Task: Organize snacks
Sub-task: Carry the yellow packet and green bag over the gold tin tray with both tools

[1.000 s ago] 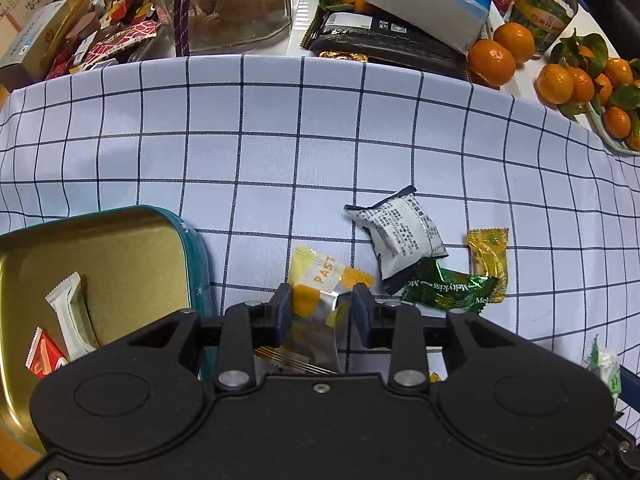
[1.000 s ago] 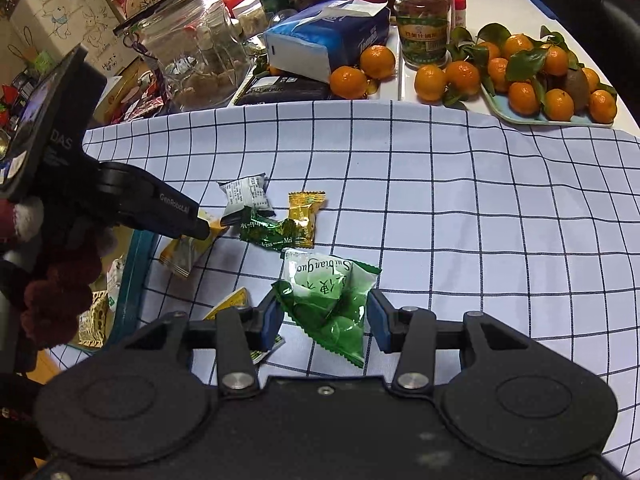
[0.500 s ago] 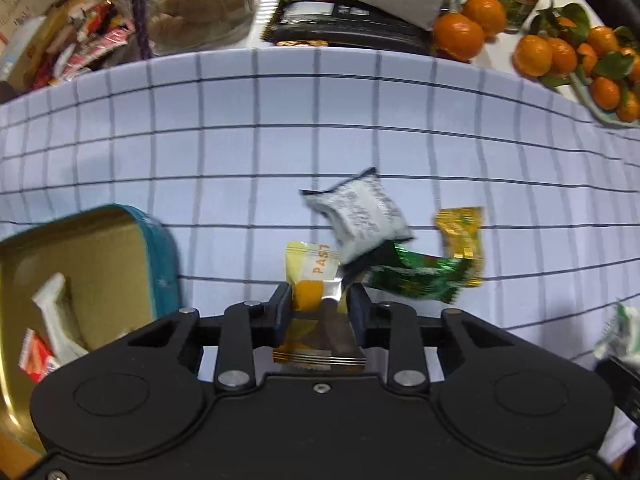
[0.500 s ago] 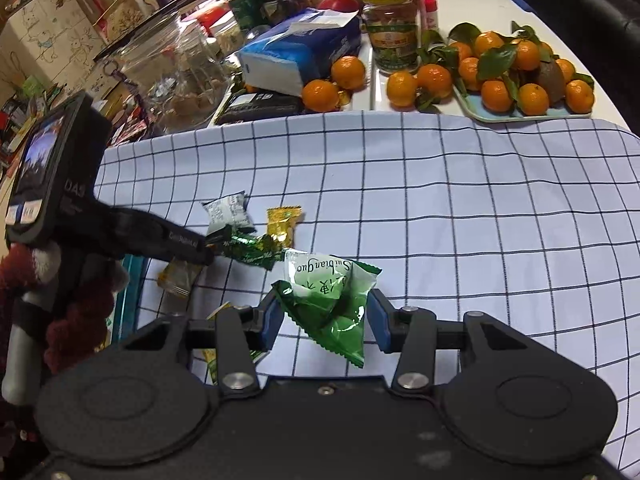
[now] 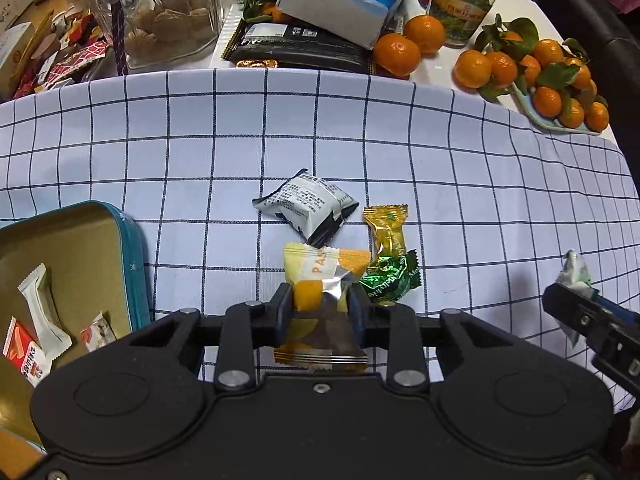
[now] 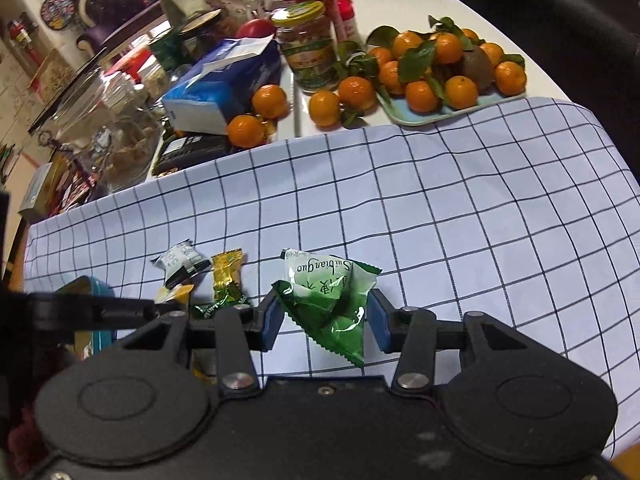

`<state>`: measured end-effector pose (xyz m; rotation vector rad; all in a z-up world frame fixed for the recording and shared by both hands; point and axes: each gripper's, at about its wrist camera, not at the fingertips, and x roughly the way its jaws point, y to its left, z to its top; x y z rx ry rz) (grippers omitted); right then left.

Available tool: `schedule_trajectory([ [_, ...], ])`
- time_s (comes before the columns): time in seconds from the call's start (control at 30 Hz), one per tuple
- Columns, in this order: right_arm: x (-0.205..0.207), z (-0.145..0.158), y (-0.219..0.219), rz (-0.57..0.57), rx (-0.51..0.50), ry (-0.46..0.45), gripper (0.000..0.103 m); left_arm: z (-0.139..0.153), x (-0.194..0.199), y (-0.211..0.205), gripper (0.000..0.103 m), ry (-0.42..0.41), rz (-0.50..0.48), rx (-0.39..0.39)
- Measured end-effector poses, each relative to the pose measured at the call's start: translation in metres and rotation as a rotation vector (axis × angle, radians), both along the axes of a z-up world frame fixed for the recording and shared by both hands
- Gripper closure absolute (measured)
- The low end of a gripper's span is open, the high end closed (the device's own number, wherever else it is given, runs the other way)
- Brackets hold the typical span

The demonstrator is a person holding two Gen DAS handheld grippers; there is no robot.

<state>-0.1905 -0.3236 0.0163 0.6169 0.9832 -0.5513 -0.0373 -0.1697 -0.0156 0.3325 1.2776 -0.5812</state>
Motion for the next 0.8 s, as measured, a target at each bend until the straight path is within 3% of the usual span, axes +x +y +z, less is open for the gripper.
schedule_trajectory([
  [0.13,0.005,-0.008,-0.006,-0.063,0.059,0.061,0.055,0.006,0.000,0.005,0.065,-0.017,0.011,0.012],
  [0.3,0.007,-0.026,-0.012,-0.158,0.304,0.054,0.056,0.014,0.006,0.017,0.065,-0.037,0.041,0.025],
  [0.37,0.012,-0.029,-0.008,-0.170,0.357,0.048,0.056,0.018,0.009,0.023,0.065,-0.044,0.053,0.023],
  [0.8,0.076,-0.021,0.044,-0.062,0.319,0.062,0.055,0.046,0.040,0.076,0.065,-0.117,0.171,-0.002],
])
